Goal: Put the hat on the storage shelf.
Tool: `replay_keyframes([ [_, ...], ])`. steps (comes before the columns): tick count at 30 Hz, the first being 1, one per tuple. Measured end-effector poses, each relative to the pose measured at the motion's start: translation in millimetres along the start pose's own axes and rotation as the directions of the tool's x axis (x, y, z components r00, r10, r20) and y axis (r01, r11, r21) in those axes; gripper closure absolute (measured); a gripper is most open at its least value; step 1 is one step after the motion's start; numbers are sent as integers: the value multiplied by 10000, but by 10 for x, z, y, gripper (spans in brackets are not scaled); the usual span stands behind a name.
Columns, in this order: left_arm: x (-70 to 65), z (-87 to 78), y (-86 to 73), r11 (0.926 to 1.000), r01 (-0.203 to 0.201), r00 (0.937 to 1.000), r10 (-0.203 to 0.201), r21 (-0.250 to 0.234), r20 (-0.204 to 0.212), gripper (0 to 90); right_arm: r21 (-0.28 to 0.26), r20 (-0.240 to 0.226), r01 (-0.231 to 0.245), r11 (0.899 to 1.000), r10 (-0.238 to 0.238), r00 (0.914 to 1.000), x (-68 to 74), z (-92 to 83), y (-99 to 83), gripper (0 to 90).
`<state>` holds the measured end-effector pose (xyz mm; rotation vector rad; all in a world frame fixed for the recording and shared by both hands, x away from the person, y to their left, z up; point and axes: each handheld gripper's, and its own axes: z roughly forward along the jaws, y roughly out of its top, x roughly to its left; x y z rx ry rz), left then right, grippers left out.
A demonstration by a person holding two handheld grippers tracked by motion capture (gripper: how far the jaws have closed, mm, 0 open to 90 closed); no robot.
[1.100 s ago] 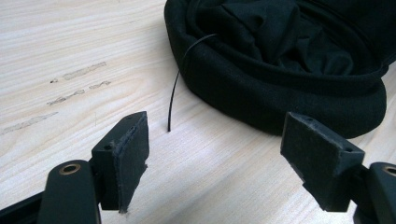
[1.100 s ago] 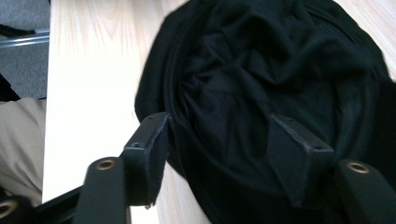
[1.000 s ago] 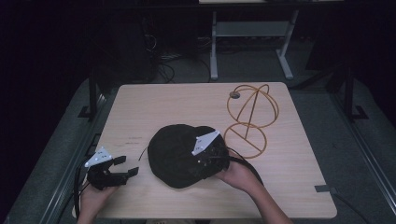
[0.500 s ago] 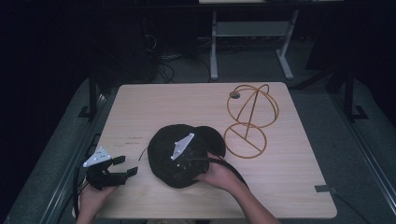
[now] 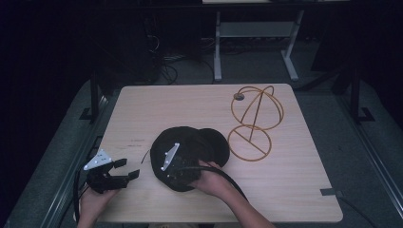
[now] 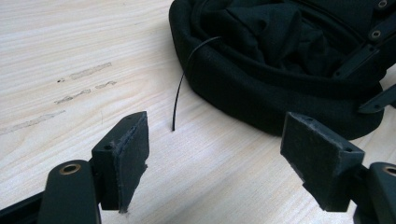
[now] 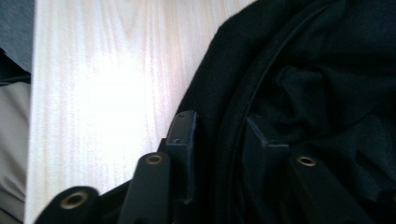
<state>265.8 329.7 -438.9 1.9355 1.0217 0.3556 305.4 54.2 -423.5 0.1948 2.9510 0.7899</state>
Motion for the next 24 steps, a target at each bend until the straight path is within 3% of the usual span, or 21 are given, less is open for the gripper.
replay_keyframes([
  [6, -10, 7, 2, 10000, -19, 10000, 19, 51, 13, 230, 531, 249, -14, 9986, 1, 9997, 27, 63, 49, 750],
  [12, -9, 12, 0, 10000, 26, 10000, -26, 24, 35, 231, 528, 27, -144, 9985, 143, 9999, 13, 6, 61, 803],
  [21, -37, 19, 14, 10000, -19, 9999, 20, -45, 136, 230, -723, -364, -431, 9964, 406, 9985, -85, -334, 21, 817],
  [24, -85, 15, 51, 9994, -150, 9991, 162, -317, 389, 230, -1293, -451, -693, 9892, 640, 9969, -143, -545, 10, 818],
])
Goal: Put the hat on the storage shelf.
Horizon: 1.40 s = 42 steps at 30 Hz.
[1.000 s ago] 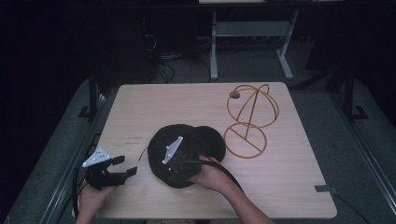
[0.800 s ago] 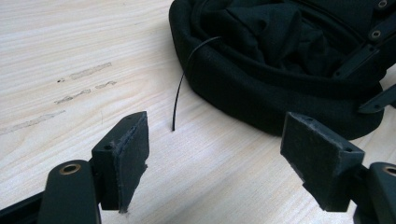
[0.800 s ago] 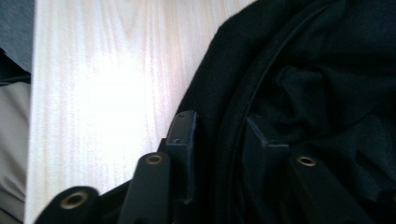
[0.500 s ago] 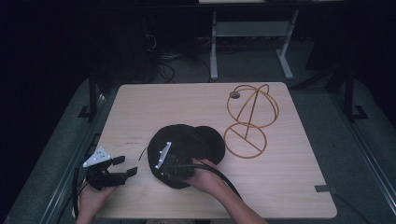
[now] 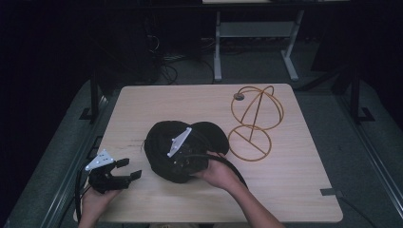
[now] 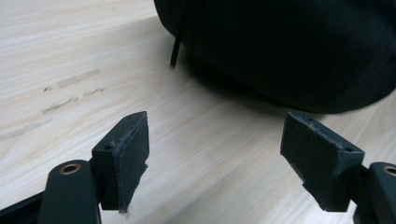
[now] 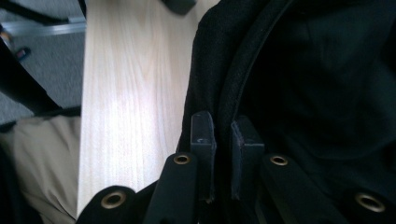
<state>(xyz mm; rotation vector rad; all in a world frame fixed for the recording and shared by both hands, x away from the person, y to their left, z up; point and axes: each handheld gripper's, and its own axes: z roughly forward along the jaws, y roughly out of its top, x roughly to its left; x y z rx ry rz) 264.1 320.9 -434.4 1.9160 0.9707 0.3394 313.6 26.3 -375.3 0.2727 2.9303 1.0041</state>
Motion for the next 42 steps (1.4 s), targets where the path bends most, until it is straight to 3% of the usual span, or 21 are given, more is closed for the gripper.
replay_keyframes([
  [9, -203, 43, 192, 9945, -746, 9943, 798, -734, 707, 205, -801, -286, -334, 9962, 312, 9991, -118, -342, -13, 817],
  [16, -375, 101, 410, 9867, -1175, 9810, 1328, -1119, 1413, 187, -1228, -235, -256, 9921, 229, 9995, -158, -532, 31, 817],
  [19, -410, 125, 467, 9839, -1348, 9779, 1512, -1173, 1442, 182, -1307, -220, -220, 9912, 193, 9996, -173, -584, 51, 818],
  [21, -438, 163, 555, 9777, -1648, 9735, 1824, -1302, 1379, 180, -1433, -168, -152, 9896, 129, 9998, -183, -666, 89, 818],
  [25, -436, 216, 688, 9712, -1618, 9758, 1839, -1751, 1181, 174, -1633, -248, -69, 9866, 29, 9997, -179, -764, 148, 818],
  [30, -408, 264, 802, 9680, -1524, 9747, 1806, -1994, 1319, 184, -1780, -507, 276, 9836, -371, 9980, -129, -831, 231, 818],
  [33, -391, 276, 843, 9674, -1347, 9725, 1706, -2146, 1585, 240, -1795, -632, 470, 9826, -592, 9962, -90, -857, 276, 820],
  [35, -391, 273, 850, 9659, -1359, 9703, 1748, -2205, 1673, 324, -1848, -672, 544, 9813, -678, 9954, -78, -869, 295, 822],
  [36, -395, 261, 851, 9583, -1468, 9623, 1957, -2454, 1887, 376, -1872, -719, 572, 9807, -717, 9948, -71, -878, 302, 823],
  [37, -395, 261, 851, 9583, -1468, 9623, 1957, -2454, 1887, 425, -1872, -719, 572, 9807, -717, 9948, -71, -878, 302, 823],
  [38, -400, 249, 855, 9534, -1465, 9552, 2056, -2637, 2127, 479, -1934, -750, 665, 9789, -823, 9938, -65, -898, 314, 824],
  [42, -410, 229, 868, 9448, -1569, 9443, 2289, -2877, 2367, 676, -2050, -840, 628, 9767, -815, 9931, -68, -929, 320, 824],
])
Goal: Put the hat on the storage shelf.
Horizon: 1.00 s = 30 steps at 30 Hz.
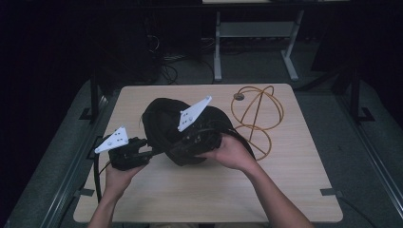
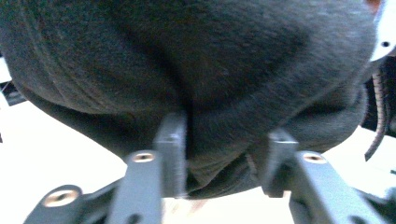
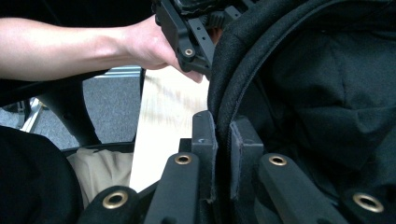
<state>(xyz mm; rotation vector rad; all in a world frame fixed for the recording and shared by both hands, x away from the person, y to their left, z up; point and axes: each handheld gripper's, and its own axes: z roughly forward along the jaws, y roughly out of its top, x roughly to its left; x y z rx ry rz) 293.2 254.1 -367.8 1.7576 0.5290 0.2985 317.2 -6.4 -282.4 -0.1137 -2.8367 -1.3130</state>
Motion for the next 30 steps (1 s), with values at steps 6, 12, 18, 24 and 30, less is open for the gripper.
replay_keyframes([
  [6, -19, -26, 92, 9998, -209, 9997, 209, 31, 110, 837, -258, -139, -119, 9996, 116, 9998, -23, -35, -23, 823],
  [12, -57, -69, 208, 9990, -408, 9990, 411, 156, -174, 847, -718, -164, -531, 9960, 521, 9985, -66, -93, -89, 813],
  [18, -79, -76, 342, 9970, -697, 9969, 708, 338, -335, 848, -920, -33, -748, 9929, 749, 9972, -108, -124, -159, 776],
  [24, -83, -38, 467, 9941, -920, 9950, 940, 574, -330, 849, -1180, -70, -991, 9881, 989, 9951, -132, -122, -243, 718],
  [30, -77, -31, 593, 9888, -1154, 9921, 1193, 946, -375, 849, -1387, 238, -1068, 9846, 1112, 9935, -120, -173, -306, 543],
])
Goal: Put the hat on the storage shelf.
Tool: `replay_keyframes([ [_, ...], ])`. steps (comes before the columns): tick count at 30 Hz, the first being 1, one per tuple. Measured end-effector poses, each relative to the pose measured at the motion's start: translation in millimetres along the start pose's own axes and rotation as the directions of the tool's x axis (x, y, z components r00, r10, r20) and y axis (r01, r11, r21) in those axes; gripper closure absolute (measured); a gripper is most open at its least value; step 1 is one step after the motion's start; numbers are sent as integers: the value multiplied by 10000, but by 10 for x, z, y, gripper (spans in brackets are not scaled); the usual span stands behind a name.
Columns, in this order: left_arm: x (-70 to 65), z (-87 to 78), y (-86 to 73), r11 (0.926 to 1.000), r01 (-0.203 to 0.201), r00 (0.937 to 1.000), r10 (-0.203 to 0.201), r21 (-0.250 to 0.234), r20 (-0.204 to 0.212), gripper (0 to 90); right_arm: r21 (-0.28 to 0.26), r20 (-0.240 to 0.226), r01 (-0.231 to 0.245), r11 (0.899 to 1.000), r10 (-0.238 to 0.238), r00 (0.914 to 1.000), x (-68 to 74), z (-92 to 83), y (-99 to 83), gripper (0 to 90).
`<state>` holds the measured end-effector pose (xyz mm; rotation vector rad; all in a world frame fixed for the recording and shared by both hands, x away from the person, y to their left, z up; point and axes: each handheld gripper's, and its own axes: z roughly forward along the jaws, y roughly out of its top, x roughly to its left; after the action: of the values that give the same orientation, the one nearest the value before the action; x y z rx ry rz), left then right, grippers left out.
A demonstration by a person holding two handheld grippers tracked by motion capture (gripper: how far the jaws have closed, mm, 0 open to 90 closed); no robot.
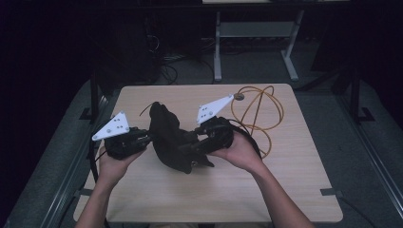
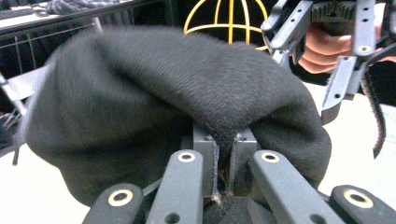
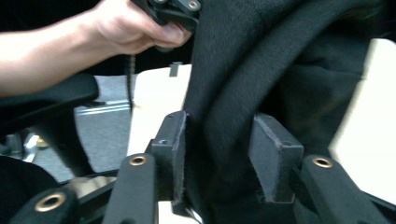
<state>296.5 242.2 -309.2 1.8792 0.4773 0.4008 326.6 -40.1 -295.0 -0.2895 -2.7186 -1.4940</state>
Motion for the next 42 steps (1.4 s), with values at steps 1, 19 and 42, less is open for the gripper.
replay_keyframes([
  [1, 0, 0, 0, 10000, 0, 10000, 0, 0, 0, 849, 0, 0, 0, 10000, 0, 10000, 0, 0, 0, 543],
  [19, 168, -81, 230, 9999, 37, 10000, -37, -156, -22, 849, -171, 1022, -289, 9994, 305, 9943, -20, -407, -502, 356],
  [42, 270, 18, 552, 9998, 189, 9986, -187, -47, 487, 849, -517, 1897, -1203, 9914, 1281, 9735, 190, -730, -1451, 290],
])
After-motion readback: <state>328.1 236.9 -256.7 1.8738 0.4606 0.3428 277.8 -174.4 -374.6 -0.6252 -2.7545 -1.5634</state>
